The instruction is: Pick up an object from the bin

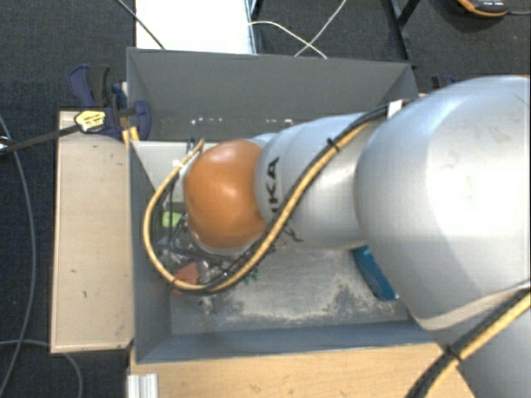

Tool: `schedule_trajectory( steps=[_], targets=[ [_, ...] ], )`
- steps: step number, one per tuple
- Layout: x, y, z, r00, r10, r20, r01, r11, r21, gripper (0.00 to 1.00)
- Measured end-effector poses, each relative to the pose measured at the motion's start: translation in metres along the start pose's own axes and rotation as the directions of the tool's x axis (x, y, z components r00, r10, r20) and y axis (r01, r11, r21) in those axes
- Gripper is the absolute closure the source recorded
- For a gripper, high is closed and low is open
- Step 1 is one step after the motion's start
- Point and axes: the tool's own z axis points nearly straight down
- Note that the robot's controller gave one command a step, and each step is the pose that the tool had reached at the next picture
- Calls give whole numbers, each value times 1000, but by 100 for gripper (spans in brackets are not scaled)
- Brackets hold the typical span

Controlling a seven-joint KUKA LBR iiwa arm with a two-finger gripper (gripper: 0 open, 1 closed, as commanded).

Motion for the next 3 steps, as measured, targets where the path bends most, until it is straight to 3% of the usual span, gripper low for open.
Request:
schedule_trajectory(
  steps=[1,3],
  targets=[
    [-14,-9,-1,996,86,-1,-86,996,-8,100],
    [-14,-9,-4,996,88,1,-88,996,-8,100]
  ],
)
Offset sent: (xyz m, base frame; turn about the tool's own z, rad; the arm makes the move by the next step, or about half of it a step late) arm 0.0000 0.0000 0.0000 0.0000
